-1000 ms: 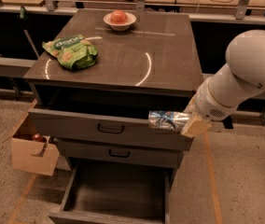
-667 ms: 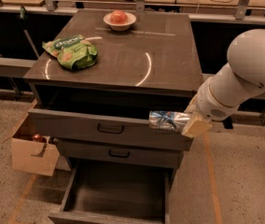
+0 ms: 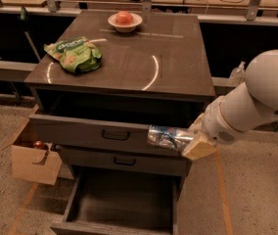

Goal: Place redbull can into bottom drawer

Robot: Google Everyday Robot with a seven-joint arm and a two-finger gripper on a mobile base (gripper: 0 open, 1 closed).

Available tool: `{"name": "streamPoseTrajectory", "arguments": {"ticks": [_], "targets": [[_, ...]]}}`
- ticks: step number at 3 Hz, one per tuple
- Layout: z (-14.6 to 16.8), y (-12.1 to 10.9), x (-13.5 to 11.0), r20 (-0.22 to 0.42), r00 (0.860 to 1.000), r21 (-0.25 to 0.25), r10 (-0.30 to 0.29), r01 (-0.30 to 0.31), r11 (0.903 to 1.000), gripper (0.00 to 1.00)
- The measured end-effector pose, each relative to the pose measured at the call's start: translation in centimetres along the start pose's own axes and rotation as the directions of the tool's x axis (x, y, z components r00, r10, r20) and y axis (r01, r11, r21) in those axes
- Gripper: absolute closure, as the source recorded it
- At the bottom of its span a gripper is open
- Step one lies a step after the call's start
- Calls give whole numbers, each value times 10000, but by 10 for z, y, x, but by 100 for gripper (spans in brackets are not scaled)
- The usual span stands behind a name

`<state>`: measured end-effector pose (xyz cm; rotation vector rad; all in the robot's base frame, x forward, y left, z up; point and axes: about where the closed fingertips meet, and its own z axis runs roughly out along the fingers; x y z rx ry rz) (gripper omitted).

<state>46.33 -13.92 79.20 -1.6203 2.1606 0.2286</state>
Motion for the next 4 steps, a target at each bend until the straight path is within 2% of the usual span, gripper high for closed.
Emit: {"name": "streamPoseTrajectory", "arguments": {"ticks": [1, 2, 3, 4], "targets": [[25, 52, -13, 1012, 9934, -771, 547, -470, 9959, 100], [58, 99, -19, 1735, 9740, -1247, 1454, -1247, 9843, 100], [113, 135, -17, 1950, 9583, -1576, 2090, -1797, 9710, 100], [173, 153, -5, 1616, 9588, -1623, 2337, -2078, 9646, 100]]}}
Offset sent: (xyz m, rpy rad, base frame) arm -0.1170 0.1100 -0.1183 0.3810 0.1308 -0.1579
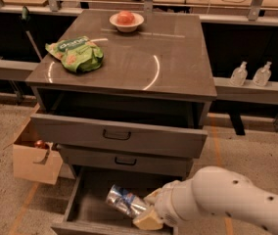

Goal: Place redbull can into bottom drawer

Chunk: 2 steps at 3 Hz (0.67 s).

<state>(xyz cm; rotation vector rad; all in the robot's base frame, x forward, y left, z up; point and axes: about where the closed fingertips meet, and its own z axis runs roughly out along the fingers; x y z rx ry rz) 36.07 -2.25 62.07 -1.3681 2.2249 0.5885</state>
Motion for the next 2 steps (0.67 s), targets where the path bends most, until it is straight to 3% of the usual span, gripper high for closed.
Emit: {"name": "streamPoseTrajectory", "arguments": {"ticks": [1, 2], "targets": [[79, -17, 0, -231, 9995, 208, 201, -197, 9996, 100], [80, -16, -1, -229, 9996, 192, 186, -182, 9997, 100]]}}
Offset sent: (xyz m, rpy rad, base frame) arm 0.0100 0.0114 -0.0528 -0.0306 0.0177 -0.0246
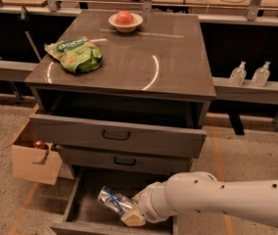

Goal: Place redbull can into bottom drawer

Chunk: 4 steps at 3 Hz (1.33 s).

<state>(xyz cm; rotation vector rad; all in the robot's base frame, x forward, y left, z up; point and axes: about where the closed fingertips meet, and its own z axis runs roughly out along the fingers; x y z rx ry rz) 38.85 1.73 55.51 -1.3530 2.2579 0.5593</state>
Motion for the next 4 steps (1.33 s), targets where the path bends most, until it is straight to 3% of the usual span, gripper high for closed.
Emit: {"name": "streamPoseTrajectory", "arguments": {"ticks": [1, 2, 3, 4], "targets": [[4, -13, 15, -245, 9995, 515, 200, -187, 9985, 100], [3, -38, 48, -603, 9976, 1561, 348, -250, 9874, 100], [26, -71, 62, -693, 9973, 2064, 236, -89, 9784, 100], [68, -96, 73, -309, 9989, 2299, 352, -272, 9728, 100]]}}
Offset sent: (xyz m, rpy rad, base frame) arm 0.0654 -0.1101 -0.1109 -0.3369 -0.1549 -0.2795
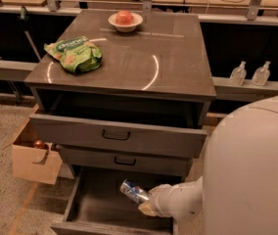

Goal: Place redbull can into bottom drawer

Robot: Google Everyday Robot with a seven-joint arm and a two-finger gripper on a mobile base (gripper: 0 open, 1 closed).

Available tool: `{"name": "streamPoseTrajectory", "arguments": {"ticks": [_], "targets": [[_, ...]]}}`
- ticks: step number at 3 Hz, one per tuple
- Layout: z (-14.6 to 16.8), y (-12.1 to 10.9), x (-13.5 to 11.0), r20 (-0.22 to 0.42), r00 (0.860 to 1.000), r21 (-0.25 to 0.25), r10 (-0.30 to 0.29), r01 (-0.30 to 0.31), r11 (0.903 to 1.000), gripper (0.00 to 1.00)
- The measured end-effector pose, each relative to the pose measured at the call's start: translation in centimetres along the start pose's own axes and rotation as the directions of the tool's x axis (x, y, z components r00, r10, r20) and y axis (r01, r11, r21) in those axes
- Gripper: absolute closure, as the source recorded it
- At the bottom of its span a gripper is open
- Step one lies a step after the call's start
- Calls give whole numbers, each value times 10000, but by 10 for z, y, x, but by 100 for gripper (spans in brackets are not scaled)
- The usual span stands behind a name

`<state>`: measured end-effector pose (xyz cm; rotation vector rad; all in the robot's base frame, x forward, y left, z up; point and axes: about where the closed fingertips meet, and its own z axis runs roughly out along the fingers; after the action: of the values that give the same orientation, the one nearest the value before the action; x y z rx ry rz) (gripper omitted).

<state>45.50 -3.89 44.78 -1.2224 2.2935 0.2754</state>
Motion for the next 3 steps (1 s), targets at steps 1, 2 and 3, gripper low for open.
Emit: {"name": "streamPoseTrajectory", "arguments": {"ticks": [1, 2, 3], "targets": [[30, -19, 39, 255, 9967, 413, 770, -780, 9961, 100], [48, -29, 65, 849, 9887, 648, 1239, -1296, 9894, 100], [71, -37, 74, 1335, 9804, 459, 1446, -1519, 9873, 100]]}}
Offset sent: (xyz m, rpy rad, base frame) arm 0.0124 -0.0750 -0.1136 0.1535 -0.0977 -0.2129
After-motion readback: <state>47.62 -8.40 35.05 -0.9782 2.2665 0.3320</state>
